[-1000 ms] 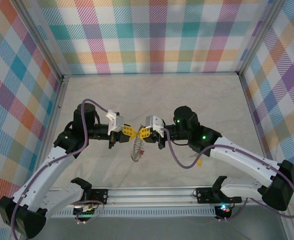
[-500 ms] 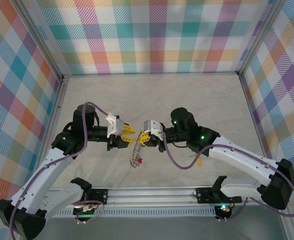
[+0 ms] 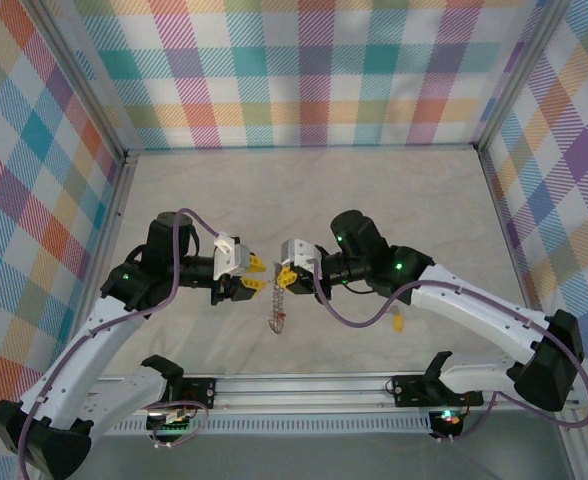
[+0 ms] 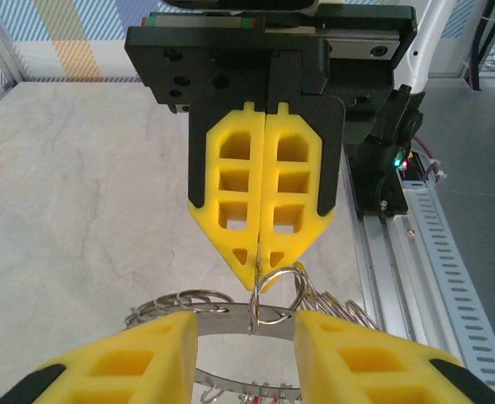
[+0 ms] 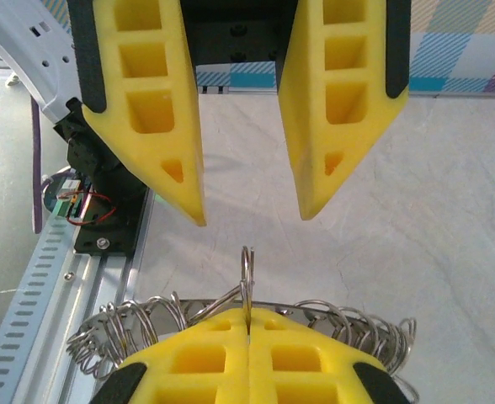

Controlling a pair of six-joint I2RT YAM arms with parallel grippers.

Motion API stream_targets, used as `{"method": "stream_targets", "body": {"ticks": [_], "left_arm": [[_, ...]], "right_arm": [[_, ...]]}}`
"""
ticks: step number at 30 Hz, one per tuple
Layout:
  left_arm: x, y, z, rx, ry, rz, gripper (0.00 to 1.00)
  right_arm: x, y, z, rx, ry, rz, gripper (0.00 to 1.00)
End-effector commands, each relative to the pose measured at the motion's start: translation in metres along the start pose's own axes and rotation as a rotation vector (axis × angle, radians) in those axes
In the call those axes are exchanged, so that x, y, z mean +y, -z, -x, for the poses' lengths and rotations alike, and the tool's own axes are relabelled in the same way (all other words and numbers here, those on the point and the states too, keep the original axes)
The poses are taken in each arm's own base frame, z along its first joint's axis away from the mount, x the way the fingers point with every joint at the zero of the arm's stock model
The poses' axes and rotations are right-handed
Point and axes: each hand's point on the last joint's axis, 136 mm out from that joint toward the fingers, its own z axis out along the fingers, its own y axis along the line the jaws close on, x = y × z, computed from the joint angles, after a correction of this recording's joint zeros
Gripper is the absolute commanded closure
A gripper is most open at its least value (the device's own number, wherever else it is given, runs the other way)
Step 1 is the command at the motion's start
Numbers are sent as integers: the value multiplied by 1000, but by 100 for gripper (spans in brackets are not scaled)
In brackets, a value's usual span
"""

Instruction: Put the keys on the keyring

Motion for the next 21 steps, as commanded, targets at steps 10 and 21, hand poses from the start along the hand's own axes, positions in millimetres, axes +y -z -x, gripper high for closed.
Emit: {"method": "stream_targets", "body": {"ticks": [10, 21], "left_arm": [[-6, -9, -7, 0, 13, -59, 67], [-5, -12, -12, 15, 20, -59, 74]], "right_arm": [[-1, 4, 31, -83, 24, 10, 100], [-1, 1, 36, -130, 20, 17, 100]]}}
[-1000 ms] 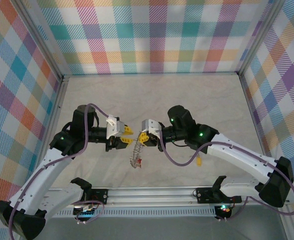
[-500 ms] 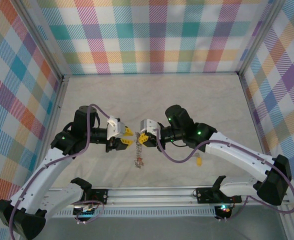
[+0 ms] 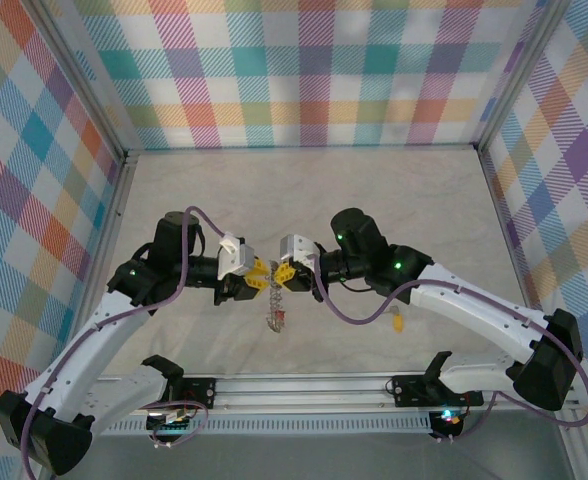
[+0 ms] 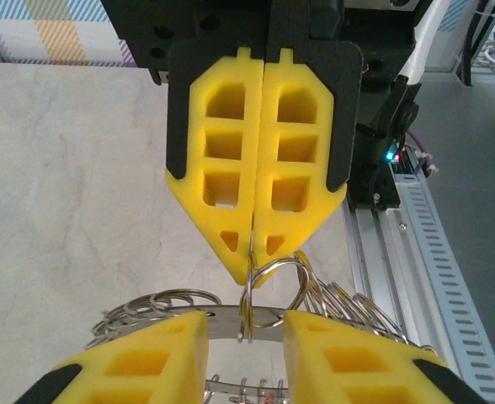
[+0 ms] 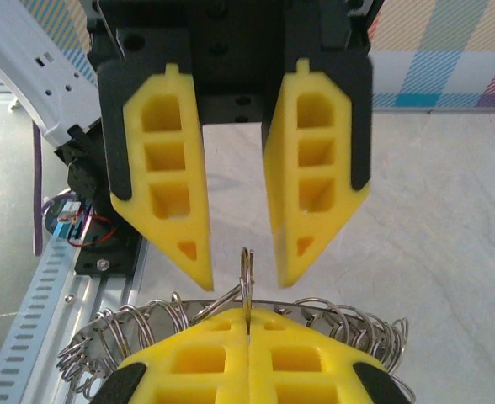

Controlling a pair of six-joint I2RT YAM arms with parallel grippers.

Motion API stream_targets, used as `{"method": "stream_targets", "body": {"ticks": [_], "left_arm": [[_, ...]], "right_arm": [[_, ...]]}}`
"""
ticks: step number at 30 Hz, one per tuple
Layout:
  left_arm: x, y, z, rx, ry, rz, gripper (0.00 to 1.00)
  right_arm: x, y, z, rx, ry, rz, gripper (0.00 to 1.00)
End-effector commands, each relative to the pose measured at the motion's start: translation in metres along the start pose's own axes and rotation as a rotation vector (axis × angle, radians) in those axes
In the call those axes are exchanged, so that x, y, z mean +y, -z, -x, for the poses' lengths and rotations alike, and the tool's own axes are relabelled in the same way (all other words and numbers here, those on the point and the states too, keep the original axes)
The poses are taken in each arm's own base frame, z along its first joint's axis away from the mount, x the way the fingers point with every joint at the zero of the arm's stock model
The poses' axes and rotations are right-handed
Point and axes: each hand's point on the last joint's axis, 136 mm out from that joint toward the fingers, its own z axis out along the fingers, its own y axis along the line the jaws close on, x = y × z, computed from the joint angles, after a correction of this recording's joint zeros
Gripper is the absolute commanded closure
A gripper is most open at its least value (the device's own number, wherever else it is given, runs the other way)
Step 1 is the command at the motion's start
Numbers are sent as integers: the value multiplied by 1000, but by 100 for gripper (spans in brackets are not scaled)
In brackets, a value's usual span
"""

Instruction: Put the keys on the keyring

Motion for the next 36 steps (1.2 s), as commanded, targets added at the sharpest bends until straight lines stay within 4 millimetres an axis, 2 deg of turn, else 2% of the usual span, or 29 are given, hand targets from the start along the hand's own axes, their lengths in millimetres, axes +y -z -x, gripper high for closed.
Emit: {"method": "stream_targets", "body": {"ticks": [1, 6, 8, 9, 10, 13, 19, 21, 26, 27, 29, 32, 33, 36], "left_arm": [[-5, -3, -1, -7, -17, -27, 76], [-4, -4, 0, -7, -18, -29, 89], [-4, -4, 1, -8, -19, -29, 86], [-4, -4, 0, -7, -17, -30, 79], [-4, -4, 0, -7, -16, -29, 76], [-5, -4, -2, 0, -7, -34, 76], [-13, -3, -10, 27, -5, -53, 92], [-15, -2, -12, 35, 1, -63, 100], [-15, -3, -16, 54, 9, -69, 100], [-14, -3, -17, 55, 10, -66, 96], [-13, -4, -18, 62, 15, -64, 94], [-13, -4, -18, 66, 19, -69, 97], [-14, -4, -17, 64, 21, -72, 95], [-20, -3, -14, 51, 28, -111, 81]], "right_arm": [[3, 0, 23, -83, 32, 27, 100], [7, -2, 21, -73, 45, 51, 100], [7, -3, 17, -57, 47, 52, 100], [8, -3, 16, -48, 51, 53, 100], [7, -4, 13, -37, 49, 53, 100], [8, -5, 9, -27, 49, 54, 100], [7, -5, 8, -28, 51, 49, 100], [8, -6, 6, -25, 49, 52, 100], [9, -6, 6, -31, 50, 56, 100], [9, -6, 7, -32, 53, 55, 100], [10, -5, 6, -29, 58, 53, 100], [11, -4, 2, -12, 65, 56, 100], [12, -4, 0, -6, 69, 58, 100], [15, -3, -3, -1, 76, 67, 100]]}}
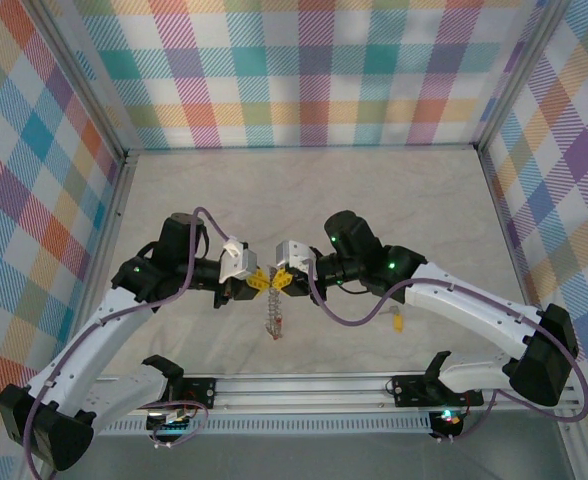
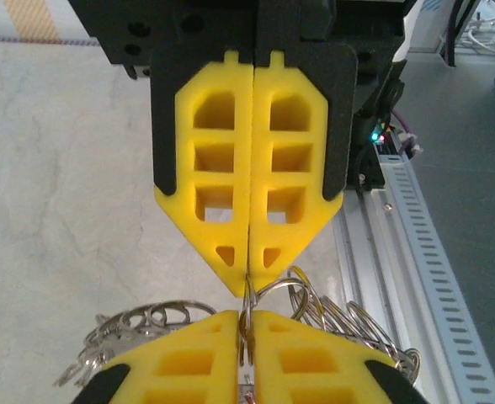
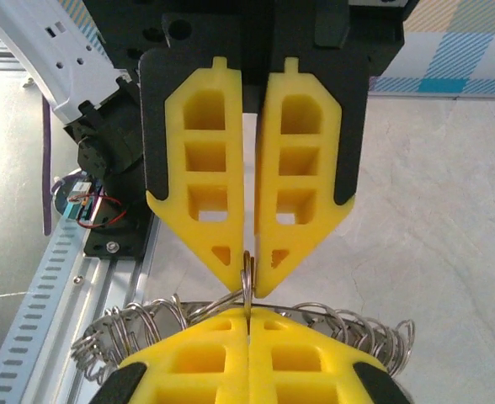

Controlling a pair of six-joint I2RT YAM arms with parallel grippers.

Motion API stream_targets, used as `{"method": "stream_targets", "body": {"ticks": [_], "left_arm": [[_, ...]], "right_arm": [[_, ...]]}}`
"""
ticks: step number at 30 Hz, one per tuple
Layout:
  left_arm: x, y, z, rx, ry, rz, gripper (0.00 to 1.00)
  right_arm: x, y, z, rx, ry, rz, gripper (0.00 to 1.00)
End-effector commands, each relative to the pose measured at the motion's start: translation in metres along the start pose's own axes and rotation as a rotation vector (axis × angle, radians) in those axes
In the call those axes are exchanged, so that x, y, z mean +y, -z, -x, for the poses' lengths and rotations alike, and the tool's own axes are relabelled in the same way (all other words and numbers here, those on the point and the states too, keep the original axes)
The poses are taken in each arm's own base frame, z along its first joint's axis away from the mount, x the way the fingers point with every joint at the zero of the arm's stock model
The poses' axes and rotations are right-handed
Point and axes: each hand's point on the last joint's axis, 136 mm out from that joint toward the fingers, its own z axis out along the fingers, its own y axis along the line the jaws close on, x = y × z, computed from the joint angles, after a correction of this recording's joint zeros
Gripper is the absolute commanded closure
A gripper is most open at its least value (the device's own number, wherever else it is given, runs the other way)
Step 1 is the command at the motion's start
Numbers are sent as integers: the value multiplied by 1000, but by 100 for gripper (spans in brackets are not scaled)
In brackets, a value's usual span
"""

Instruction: Put the keys on the keyring

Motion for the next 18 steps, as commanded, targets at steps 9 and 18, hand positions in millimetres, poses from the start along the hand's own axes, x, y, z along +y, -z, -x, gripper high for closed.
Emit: {"method": "stream_targets", "body": {"ticks": [9, 18], "left_arm": [[-13, 1, 4, 6, 10, -71, 93], [-9, 3, 10, -6, -3, -47, 65]], "right_arm": [[12, 6, 6, -41, 62, 26, 100], [12, 7, 7, -45, 66, 26, 100]]}}
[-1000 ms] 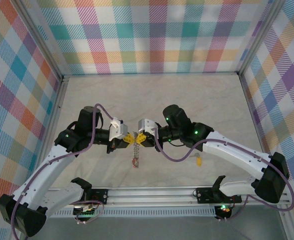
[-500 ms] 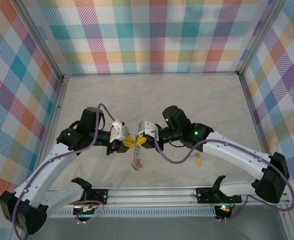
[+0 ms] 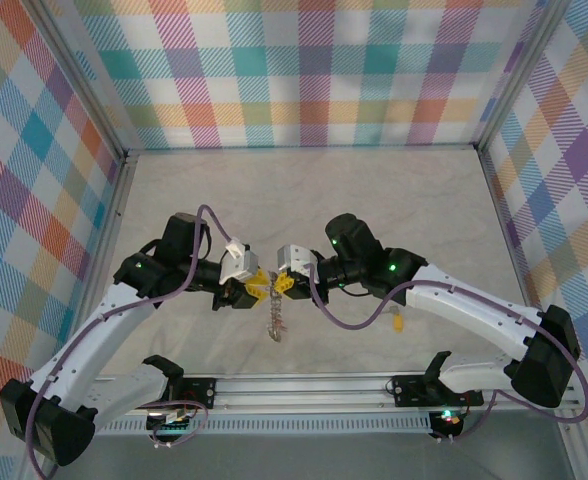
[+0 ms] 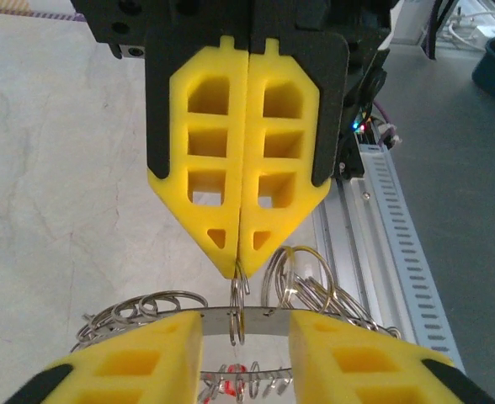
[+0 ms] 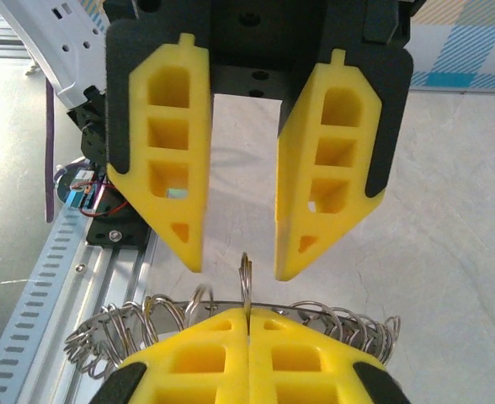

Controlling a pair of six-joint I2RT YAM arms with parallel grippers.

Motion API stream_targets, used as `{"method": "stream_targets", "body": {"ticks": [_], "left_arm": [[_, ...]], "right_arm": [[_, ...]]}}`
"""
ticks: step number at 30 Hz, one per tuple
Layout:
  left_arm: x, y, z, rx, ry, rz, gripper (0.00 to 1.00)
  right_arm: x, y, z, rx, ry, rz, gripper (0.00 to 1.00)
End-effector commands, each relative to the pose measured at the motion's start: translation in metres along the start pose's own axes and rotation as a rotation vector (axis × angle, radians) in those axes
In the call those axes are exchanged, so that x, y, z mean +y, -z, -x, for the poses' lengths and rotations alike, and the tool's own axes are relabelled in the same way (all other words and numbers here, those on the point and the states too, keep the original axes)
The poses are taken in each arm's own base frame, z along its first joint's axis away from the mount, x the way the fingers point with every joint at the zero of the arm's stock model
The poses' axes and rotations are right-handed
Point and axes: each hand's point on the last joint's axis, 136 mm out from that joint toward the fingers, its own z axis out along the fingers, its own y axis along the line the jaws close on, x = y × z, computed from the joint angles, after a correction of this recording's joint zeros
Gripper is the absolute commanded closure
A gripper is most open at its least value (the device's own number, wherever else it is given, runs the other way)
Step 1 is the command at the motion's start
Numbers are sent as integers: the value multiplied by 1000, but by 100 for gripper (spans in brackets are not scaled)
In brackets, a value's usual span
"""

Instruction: Put the keys on the keyring

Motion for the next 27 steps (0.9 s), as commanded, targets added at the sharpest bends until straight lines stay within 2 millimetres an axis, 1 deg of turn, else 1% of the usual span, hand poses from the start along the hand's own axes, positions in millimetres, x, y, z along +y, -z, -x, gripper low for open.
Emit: {"method": "stream_targets", "body": {"ticks": [1, 4, 6, 11, 16, 19, 22, 27], "left_arm": [[-5, 4, 14, -35, -40, -9, 64], [-7, 4, 15, -39, -40, -14, 61], [-7, 4, 13, -34, -41, -6, 61], [-1, 4, 9, -22, -43, 32, 65], [5, 1, 18, -69, -45, 39, 67], [10, -2, 17, -62, -33, 38, 68], [9, -4, 12, -44, -24, 22, 68], [0, -2, 3, -25, -21, 12, 64]], "right_arm": [[8, 7, 14, -54, 54, 17, 100], [7, 7, 14, -54, 53, 15, 100], [8, 7, 14, -56, 53, 14, 100], [7, 7, 15, -59, 53, 14, 100], [7, 6, 18, -69, 52, 12, 100], [5, 5, 18, -73, 47, 11, 100], [5, 5, 18, -74, 45, 8, 100], [5, 4, 13, -59, 36, 7, 100]]}}
